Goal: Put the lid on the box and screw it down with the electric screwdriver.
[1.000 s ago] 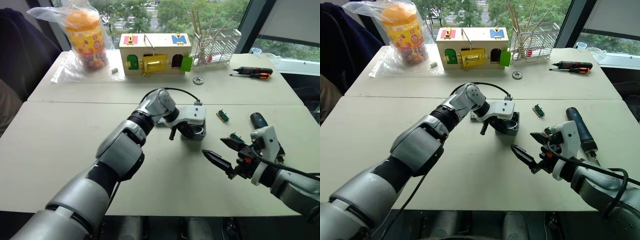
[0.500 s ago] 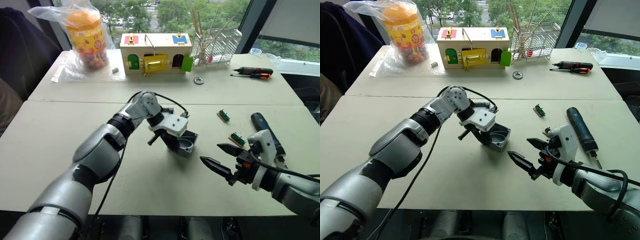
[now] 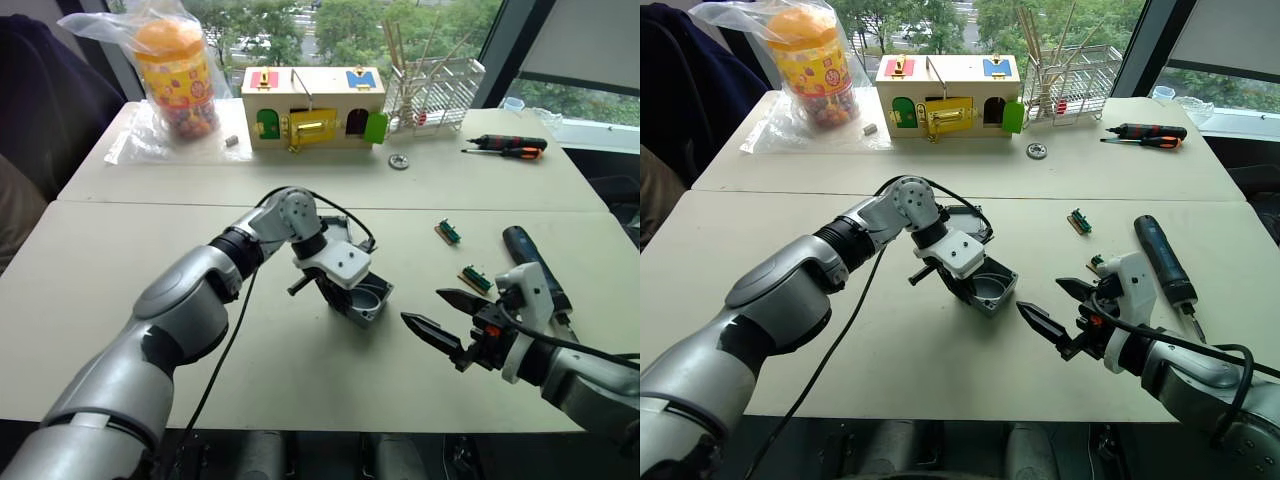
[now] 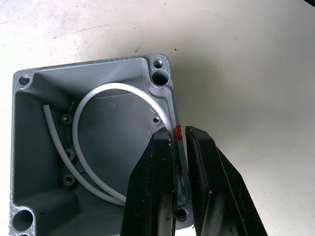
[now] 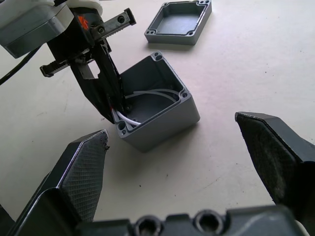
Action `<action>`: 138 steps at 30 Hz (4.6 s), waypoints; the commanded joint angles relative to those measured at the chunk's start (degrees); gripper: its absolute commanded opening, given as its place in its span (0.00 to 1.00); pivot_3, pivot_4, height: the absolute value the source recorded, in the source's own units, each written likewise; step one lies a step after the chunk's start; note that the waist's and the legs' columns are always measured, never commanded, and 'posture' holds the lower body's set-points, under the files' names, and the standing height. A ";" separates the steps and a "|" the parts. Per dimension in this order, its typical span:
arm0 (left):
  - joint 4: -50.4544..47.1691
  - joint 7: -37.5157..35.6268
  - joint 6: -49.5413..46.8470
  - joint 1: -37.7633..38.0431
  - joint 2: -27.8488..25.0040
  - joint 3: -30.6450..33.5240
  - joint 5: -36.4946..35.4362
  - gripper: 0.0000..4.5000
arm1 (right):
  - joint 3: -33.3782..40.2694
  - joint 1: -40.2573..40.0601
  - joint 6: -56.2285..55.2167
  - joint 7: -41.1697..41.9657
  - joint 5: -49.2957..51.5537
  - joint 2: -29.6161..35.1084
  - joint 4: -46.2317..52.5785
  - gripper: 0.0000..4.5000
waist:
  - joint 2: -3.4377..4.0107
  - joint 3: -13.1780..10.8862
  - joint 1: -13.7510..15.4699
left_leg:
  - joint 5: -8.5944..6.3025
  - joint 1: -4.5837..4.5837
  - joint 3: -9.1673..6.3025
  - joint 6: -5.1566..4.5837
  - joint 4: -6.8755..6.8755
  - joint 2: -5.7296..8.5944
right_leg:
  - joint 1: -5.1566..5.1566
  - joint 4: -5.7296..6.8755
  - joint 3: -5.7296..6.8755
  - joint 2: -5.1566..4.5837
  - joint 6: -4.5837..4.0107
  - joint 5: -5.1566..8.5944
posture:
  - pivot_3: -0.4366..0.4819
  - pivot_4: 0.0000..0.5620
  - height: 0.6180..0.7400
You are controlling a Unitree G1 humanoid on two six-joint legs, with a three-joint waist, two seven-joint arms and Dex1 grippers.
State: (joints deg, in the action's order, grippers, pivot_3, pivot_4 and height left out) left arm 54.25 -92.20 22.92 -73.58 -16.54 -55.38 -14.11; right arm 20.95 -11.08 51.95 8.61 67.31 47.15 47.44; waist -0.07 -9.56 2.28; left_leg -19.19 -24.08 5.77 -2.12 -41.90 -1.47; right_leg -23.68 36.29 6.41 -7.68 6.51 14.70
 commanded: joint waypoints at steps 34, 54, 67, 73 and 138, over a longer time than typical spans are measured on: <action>-4.93 52.14 -68.88 -3.50 -1.04 33.20 5.18 0.59 | -12.03 30.79 -1.10 23.58 -8.47 12.51 -14.85 1.00 | -0.01 -0.01 -0.14 | -0.04 -0.34 -0.04 -0.09 -0.27 0.25 | -0.05 -0.05 -0.07 0.01 0.55 -0.33 | 0.48 0.27 0.74; 9.87 59.46 -68.50 -4.38 9.43 39.92 13.95 0.19 | -13.49 28.98 -0.23 20.76 -16.78 3.57 -11.73 1.00 | -0.03 -0.01 -0.09 | 0.13 -0.33 0.20 0.19 -0.15 0.32 | -0.08 -0.04 0.00 0.02 0.57 -0.34 | 0.48 0.27 0.74; 4.49 63.34 -57.65 -4.13 7.24 47.72 13.27 0.00 | -6.36 29.40 0.64 14.89 -13.11 -3.65 -16.30 1.00 | -0.03 -0.01 -0.18 | 0.13 -0.30 0.19 0.20 -0.13 0.32 | -0.09 -0.02 0.00 0.02 0.57 -0.34 | 0.48 0.27 0.74; -14.12 59.60 -49.29 1.90 4.97 55.68 6.10 0.00 | -4.72 37.99 3.17 4.77 -8.55 -15.64 -27.81 1.00 | 0.02 0.00 -0.25 | 0.15 -0.36 0.21 0.23 -0.08 0.30 | -0.18 -0.02 0.00 0.02 0.56 -0.35 | 0.48 0.27 0.74; -50.12 57.42 -74.96 23.34 -4.38 68.39 -23.57 1.00 | -24.52 26.11 -71.97 15.75 -77.98 -2.75 -29.28 0.02 | 0.09 0.01 -1.41 | 0.27 -0.20 0.06 0.47 0.08 0.41 | 0.00 -0.08 0.03 -0.02 0.58 -0.33 | 0.48 0.27 0.74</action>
State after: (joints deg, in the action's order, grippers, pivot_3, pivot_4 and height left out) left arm 6.00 -34.38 -50.59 -50.16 -20.22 14.85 -37.54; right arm -4.19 17.07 -12.94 26.12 -4.87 43.21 15.88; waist 0.01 -9.55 0.87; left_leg -18.92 -24.28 5.82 -1.65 -41.82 -1.05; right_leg -23.65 36.18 6.44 -7.71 7.09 14.38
